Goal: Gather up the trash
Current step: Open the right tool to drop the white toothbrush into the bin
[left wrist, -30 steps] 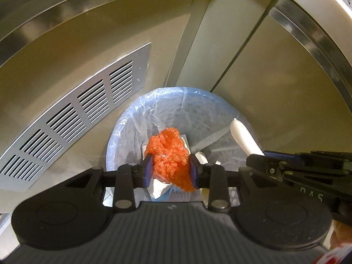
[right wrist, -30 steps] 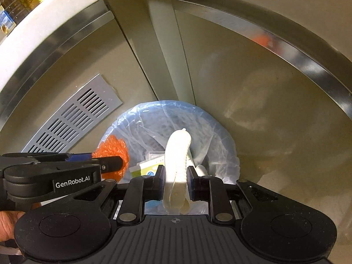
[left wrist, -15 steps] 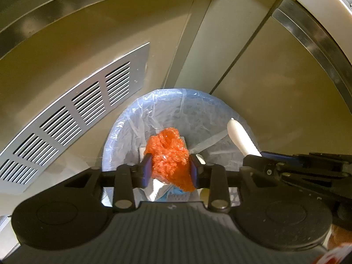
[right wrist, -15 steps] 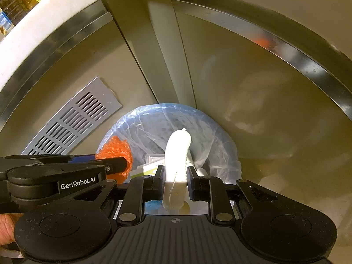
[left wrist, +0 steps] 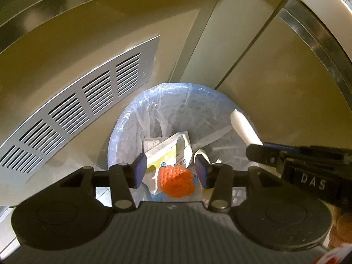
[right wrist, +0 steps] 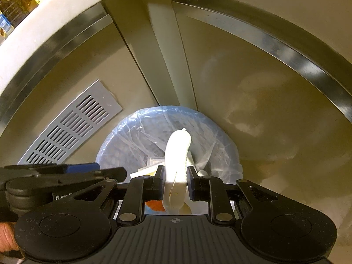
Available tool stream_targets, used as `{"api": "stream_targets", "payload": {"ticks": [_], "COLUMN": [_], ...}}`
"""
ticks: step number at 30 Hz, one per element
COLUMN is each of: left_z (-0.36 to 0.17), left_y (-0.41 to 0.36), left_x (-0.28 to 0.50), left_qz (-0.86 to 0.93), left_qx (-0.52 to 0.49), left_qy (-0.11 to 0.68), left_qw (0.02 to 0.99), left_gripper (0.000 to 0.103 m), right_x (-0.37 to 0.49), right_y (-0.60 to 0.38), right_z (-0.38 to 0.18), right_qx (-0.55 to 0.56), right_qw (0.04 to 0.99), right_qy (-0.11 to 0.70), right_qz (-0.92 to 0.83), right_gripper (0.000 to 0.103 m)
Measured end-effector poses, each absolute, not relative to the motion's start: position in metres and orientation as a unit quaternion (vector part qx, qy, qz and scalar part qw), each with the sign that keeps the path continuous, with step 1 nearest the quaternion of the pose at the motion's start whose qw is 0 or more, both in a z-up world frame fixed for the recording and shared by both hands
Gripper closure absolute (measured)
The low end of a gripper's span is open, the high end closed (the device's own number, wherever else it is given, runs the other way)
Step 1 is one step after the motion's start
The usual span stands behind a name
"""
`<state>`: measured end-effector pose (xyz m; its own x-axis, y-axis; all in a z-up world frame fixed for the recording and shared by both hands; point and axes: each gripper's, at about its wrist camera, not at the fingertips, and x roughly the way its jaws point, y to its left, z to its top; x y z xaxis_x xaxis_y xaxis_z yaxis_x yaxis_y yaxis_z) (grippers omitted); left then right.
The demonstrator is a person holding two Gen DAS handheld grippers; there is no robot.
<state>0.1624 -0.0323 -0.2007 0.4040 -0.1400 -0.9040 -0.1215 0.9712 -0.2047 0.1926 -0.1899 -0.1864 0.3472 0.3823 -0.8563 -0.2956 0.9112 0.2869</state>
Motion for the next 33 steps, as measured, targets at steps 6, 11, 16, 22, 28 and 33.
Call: {"api": "stream_targets", "payload": {"ticks": [6, 11, 16, 22, 28, 33], "left_z": [-0.2006, -0.2002, -0.1986, -0.1978, -0.1988, -0.1985], "left_y": [-0.0279, -0.0265, -0.0268, -0.0261, -0.0249, -0.025], "left_x": [0.1574, 0.1566, 0.1566, 0.1565, 0.1561, 0.156], "left_qz": [0.0, 0.001, 0.0, 0.001, 0.002, 0.003], "left_qx": [-0.12, -0.12, -0.12, -0.121, -0.123, -0.123], "left_qy": [0.547, 0.546, 0.546, 0.546, 0.546, 0.546], "left_qw": [0.828, 0.829, 0.829, 0.829, 0.829, 0.829], "left_gripper": [0.059, 0.059, 0.059, 0.059, 0.059, 0.059], "right_x": [0.195, 0.196, 0.1967, 0.1979, 0.1994, 0.2009], "right_y": [-0.1885, -0.1875, -0.187, -0.1852, -0.1856, -0.1842], "right_z": [-0.1844, -0.184, -0.1843, -0.1859, -0.1876, -0.1903], "right_qx": [0.046, 0.048, 0.049, 0.051, 0.057, 0.07], "right_qw": [0.82, 0.82, 0.819, 0.82, 0.818, 0.814], "right_qy": [0.532, 0.532, 0.533, 0.532, 0.534, 0.536], "right_qz": [0.208, 0.207, 0.206, 0.206, 0.206, 0.211], "right_gripper": [0.082, 0.082, 0.082, 0.082, 0.082, 0.082]}}
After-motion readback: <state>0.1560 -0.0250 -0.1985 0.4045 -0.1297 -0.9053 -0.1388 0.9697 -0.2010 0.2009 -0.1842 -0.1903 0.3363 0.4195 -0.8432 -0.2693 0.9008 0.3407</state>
